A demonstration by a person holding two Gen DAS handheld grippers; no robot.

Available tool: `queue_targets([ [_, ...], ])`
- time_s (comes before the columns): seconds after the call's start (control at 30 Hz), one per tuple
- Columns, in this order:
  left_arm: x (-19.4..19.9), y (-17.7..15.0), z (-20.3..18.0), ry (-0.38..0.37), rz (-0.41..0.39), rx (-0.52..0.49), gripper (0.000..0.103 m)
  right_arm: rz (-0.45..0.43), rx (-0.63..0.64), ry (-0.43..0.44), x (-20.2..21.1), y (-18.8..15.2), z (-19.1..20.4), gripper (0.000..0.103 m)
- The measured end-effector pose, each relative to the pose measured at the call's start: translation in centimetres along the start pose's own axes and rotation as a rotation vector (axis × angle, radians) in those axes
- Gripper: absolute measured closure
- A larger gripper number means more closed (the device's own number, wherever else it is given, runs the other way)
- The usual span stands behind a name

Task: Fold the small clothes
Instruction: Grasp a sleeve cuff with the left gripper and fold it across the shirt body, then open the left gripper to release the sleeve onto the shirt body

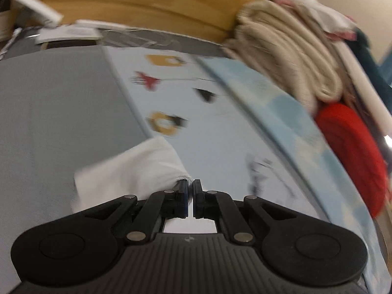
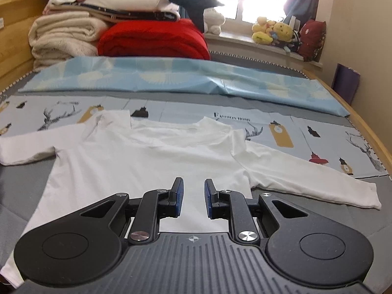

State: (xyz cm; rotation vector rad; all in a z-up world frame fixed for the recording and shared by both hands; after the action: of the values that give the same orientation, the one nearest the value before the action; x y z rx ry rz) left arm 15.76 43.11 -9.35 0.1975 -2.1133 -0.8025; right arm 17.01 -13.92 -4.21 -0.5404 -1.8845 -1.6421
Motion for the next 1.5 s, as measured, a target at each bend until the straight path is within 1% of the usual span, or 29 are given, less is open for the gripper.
queue_targets([
  [0.07, 0.1, -1.4, -2.6, -0.038, 0.017, -0.047, 0.100, 0.053, -0.002, 0.005, -1.5, -0.2, 0.4, 0.084],
  [0.13, 0.3, -3.1, -4.9, -0.076, 0.052, -0.103, 0.100, 0.086, 0.012, 0.007, -3.0, -0.1, 1.0, 0.084],
  [0.2, -0.2, -4.5, -6.6, -0.106, 0.094, -0.116, 0.100, 0.105, 0.039, 0.012, -4.4, 0.4, 2.0, 0.084],
  [0.27, -1.2, -5.4, -7.6, -0.117, 0.129, -0.110, 0.100, 0.114, 0.065, 0.018, -5.8, 1.1, 3.2, 0.084],
  [0.33, -1.3, -6.1, -8.0, -0.122, 0.157, -0.106, 0.100, 0.127, 0.094, 0.035, -7.2, 1.6, 4.7, 0.084],
  [0.5, -1.0, -6.8, -10.1, -0.162, 0.179, -0.145, 0.100, 0.152, 0.160, 0.086, -10.0, 2.2, 8.0, 0.084],
  [0.57, -1.1, -6.6, -10.5, -0.159, 0.182, -0.153, 0.100, 0.160, 0.178, 0.107, -10.9, 2.1, 8.9, 0.084],
  [0.63, -1.2, -6.8, -10.9, -0.150, 0.186, -0.165, 0.100, 0.202, 0.184, 0.141, -12.0, 1.3, 9.6, 0.082],
  [0.7, -1.3, -7.0, -11.8, -0.154, 0.187, -0.187, 0.100, 0.261, 0.187, 0.171, -13.1, -0.4, 9.9, 0.081],
  [0.77, -1.3, -7.6, -12.7, -0.155, 0.194, -0.211, 0.100, 0.326, 0.199, 0.169, -14.2, -2.6, 9.8, 0.081],
  [0.83, -1.3, -8.5, -13.4, -0.157, 0.211, -0.219, 0.100, 0.408, 0.241, 0.141, -15.1, -4.7, 9.5, 0.081],
  [0.93, -1.3, -9.8, -14.7, -0.162, 0.233, -0.233, 0.100, 0.385, 0.298, 0.158, -14.7, -5.2, 9.7, 0.080],
  [1.03, -1.1, -11.3, -16.4, -0.192, 0.254, -0.271, 0.100, 0.372, 0.319, 0.183, -14.2, -5.8, 9.9, 0.080],
  [1.13, -1.0, -13.0, -18.0, -0.220, 0.270, -0.309, 0.100, 0.374, 0.270, 0.211, -14.1, -5.8, 9.0, 0.078],
  [1.2, -0.8, -14.0, -19.2, -0.250, 0.278, -0.322, 0.100, 0.372, 0.232, 0.212, -14.3, -5.6, 7.6, 0.078],
  [1.27, -0.4, -15.4, -21.2, -0.309, 0.281, -0.348, 0.100, 0.368, 0.204, 0.201, -14.3, -5.2, 6.2, 0.078],
  [1.33, 0.5, -17.3, -23.4, -0.389, 0.288, -0.391, 0.100, 0.352, 0.177, 0.195, -14.1, -4.4, 4.9, 0.078],
  [1.37, 1.1, -18.8, -24.8, -0.457, 0.308, -0.413, 0.100, 0.341, 0.166, 0.190, -14.1, -4.0, 4.3, 0.078],
  [1.4, 1.6, -20.4, -26.2, -0.526, 0.348, -0.437, 0.100, 0.334, 0.153, 0.181, -14.2, -3.7, 3.6, 0.077],
  [1.43, 2.4, -22.7, -27.7, -0.614, 0.427, -0.471, 0.100, 0.330, 0.139, 0.169, -14.5, -3.4, 2.9, 0.077],
  [1.47, 2.9, -24.6, -28.7, -0.686, 0.518, -0.499, 0.095, 0.330, 0.125, 0.157, -14.7, -3.3, 2.2, 0.077],
  [1.5, 3.6, -26.8, -29.4, -0.758, 0.632, -0.536, 0.084, 0.333, 0.110, 0.144, -15.0, -3.1, 1.5, 0.078],
])
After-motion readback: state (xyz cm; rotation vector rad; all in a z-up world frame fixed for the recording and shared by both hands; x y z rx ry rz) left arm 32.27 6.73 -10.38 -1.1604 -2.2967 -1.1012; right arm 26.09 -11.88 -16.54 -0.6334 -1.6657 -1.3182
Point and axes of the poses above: each gripper's, at about its wrist camera, not at the fingertips, and x roughly against the way its jaws point, z to its left, y to its top, the point moved 9 cm from there along -x, roughly the way its jaws point, and after that the axes turned 4 degrees about -y, right-handed, at the moved point
